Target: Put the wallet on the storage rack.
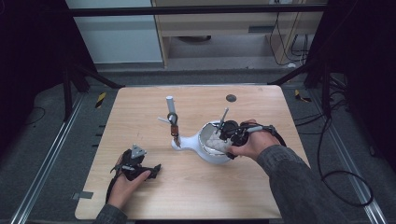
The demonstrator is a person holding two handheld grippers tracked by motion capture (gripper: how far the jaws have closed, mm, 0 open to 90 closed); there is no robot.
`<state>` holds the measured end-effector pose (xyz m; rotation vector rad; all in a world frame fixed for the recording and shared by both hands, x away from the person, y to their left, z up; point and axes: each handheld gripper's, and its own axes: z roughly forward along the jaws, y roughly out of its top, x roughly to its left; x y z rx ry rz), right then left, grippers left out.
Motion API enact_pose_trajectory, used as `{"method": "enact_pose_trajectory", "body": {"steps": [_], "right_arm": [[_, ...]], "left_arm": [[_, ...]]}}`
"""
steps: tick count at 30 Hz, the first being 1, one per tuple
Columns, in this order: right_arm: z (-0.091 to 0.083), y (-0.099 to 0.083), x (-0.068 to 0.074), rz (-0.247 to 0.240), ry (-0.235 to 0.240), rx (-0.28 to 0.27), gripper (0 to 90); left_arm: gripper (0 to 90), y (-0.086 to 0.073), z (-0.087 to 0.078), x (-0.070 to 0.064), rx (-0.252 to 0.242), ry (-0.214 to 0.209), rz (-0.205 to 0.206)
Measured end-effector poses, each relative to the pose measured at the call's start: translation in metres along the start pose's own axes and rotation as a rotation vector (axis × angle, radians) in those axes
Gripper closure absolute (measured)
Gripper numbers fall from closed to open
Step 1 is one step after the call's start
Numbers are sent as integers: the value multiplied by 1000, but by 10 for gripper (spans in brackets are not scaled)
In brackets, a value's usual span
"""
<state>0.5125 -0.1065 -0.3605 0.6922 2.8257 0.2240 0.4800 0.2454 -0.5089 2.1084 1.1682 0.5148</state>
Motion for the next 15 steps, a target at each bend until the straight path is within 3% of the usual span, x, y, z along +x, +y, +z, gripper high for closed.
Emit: {"method": "enact_pose_trajectory", "body": {"steps": [15], "right_arm": [[7,4,-8,24,4,12,307]], "left_arm": [[0,0,0,0,0,0,1]]}}
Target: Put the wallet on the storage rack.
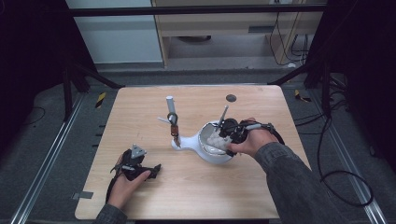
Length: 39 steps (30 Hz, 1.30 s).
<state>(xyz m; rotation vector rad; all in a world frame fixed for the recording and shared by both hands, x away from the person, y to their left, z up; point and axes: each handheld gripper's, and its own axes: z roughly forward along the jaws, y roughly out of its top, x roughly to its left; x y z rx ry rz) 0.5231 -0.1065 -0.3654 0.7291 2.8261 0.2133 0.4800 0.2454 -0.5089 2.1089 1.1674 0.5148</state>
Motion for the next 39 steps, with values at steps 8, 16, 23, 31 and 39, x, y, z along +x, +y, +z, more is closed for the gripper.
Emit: {"method": "enact_pose_trajectory", "body": {"steps": [8,16,23,31,39], "right_arm": [[-1,3,0,-3,-1,1,307],[0,7,-2,7,-6,0,307],[2,8,-3,16,-8,12,307],[4,10,-4,18,-10,11,307],[7,13,-4,27,-9,24,307]], "left_arm": [[0,0,0,0,0,0,0],[0,0,0,0,0,0,0],[0,0,0,0,0,0,0],[0,0,0,0,0,0,0],[0,0,0,0,0,0,0]]}}
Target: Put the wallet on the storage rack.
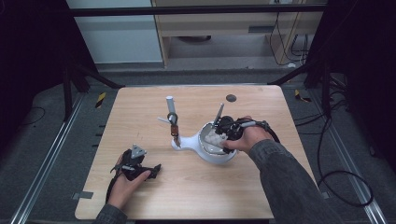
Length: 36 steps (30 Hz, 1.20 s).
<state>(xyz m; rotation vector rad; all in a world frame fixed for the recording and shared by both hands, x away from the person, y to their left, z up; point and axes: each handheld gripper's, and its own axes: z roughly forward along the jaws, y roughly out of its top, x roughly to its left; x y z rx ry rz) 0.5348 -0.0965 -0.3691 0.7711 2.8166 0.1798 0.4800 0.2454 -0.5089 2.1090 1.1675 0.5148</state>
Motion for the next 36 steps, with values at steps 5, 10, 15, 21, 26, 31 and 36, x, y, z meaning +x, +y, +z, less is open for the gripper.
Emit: {"method": "enact_pose_trajectory", "body": {"steps": [5,10,15,21,26,31,36], "right_arm": [[2,2,-1,-7,6,-3,307],[3,4,-2,-3,-2,1,306],[5,6,-2,1,1,2,306],[9,7,1,-8,-1,3,306],[11,8,3,-7,-11,14,306],[13,10,3,-5,-8,12,305],[16,12,4,-14,-2,18,304]], "left_arm": [[0,0,0,0,0,0,0],[0,0,0,0,-1,1,1],[0,0,0,0,-1,1,0],[0,0,0,-1,-1,0,2],[0,0,0,-1,-1,-2,4],[0,0,0,-1,0,-2,5],[0,0,0,-1,0,-2,6]]}}
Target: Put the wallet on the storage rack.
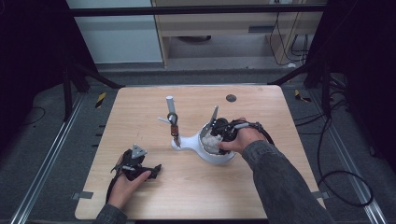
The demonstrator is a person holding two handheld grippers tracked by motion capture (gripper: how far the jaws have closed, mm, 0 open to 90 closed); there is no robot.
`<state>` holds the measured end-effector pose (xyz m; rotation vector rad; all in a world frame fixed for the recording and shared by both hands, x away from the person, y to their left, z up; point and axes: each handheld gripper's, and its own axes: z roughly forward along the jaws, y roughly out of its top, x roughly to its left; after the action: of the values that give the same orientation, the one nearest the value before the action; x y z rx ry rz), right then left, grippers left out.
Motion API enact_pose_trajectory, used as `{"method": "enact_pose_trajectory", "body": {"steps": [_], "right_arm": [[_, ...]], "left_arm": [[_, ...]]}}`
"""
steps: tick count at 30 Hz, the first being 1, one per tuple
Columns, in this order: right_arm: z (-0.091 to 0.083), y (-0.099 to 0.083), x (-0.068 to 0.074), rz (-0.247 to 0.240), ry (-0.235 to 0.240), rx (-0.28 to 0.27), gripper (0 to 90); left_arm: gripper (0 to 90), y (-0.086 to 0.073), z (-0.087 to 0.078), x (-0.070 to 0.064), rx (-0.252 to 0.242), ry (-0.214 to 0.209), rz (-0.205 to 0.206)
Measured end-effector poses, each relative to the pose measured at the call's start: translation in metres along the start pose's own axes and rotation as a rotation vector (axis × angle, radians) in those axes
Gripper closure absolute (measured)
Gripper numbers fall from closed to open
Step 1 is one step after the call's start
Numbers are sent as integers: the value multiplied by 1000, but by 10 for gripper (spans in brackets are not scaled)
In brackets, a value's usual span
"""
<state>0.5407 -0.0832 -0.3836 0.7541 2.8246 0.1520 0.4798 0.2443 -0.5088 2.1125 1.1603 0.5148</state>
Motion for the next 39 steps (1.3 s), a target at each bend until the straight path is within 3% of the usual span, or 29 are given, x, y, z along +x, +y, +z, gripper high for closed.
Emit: {"method": "enact_pose_trajectory", "body": {"steps": [20,22,24,27,39], "right_arm": [[4,3,0,15,10,-3,299],[4,3,0,23,14,-15,282],[3,5,0,46,5,-36,179],[-1,5,0,54,15,-65,188],[-2,4,0,49,14,-69,204]], "left_arm": [[0,0,0,0,-1,1,1],[0,0,0,0,-1,1,1],[0,0,0,0,-2,1,1],[0,0,0,0,-1,1,1],[0,0,0,0,-2,1,0]]}}
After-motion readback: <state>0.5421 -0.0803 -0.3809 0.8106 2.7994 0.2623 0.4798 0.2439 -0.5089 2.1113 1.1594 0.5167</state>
